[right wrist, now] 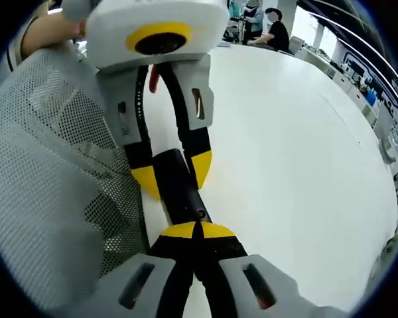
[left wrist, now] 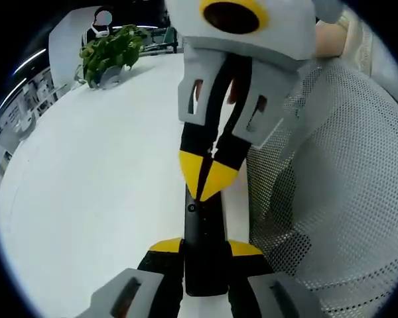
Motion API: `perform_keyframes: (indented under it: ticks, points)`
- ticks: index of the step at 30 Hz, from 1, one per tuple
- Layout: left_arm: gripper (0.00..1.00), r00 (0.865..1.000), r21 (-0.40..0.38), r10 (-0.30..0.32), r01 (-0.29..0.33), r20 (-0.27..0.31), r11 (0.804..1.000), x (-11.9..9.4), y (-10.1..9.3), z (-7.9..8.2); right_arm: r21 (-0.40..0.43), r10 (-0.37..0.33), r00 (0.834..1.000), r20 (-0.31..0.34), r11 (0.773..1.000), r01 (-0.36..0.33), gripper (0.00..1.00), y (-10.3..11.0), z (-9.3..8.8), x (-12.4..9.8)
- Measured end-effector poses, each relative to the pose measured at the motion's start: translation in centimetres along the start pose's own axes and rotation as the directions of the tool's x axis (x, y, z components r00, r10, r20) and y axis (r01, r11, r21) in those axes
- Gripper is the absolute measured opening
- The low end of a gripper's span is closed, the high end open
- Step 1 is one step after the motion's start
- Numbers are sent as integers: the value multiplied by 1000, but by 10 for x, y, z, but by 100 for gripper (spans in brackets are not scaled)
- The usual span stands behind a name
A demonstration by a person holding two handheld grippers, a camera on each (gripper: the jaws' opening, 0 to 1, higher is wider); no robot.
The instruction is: Press the specified remote control buttons in sequence, fully releasing each button before pressing the next.
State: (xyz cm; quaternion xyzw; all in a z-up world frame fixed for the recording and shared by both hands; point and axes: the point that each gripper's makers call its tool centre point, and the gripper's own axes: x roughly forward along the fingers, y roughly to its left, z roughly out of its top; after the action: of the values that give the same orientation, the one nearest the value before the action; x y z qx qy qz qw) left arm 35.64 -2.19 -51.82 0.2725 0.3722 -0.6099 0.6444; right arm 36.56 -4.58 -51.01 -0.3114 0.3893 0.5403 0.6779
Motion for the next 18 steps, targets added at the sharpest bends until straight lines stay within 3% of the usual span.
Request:
perform_keyframes:
  ticks: [4,6,7,15,17,18]
  points:
    - [24,1000,2,0,0,0,1000,0,0,0,-51,-13,1000,-17,999,12,0,1,1,1]
    - [24,1000,1,-1,1,0,1000,0,0,0,-72,33,999,10,997,-33,0,9,5,4]
    - [24,1000,5,-1,1,-1,1000,0,0,0,-109,-11,1000,-10,994,10,0,3,3,2]
    - [24,1000,6,-1,1,-1,1000,1,0,0,-213,-33,997,-76,977,16,0,6,4,4]
    - [24,1000,2,-2,2,-2,1000,1,0,-1,-290,-23,994,-106,957,-9,0,6,4,4]
    - [24,1000,5,-3,3,-2,1000,1,0,-1,-376,-23,992,-127,926,-26,0,6,4,5]
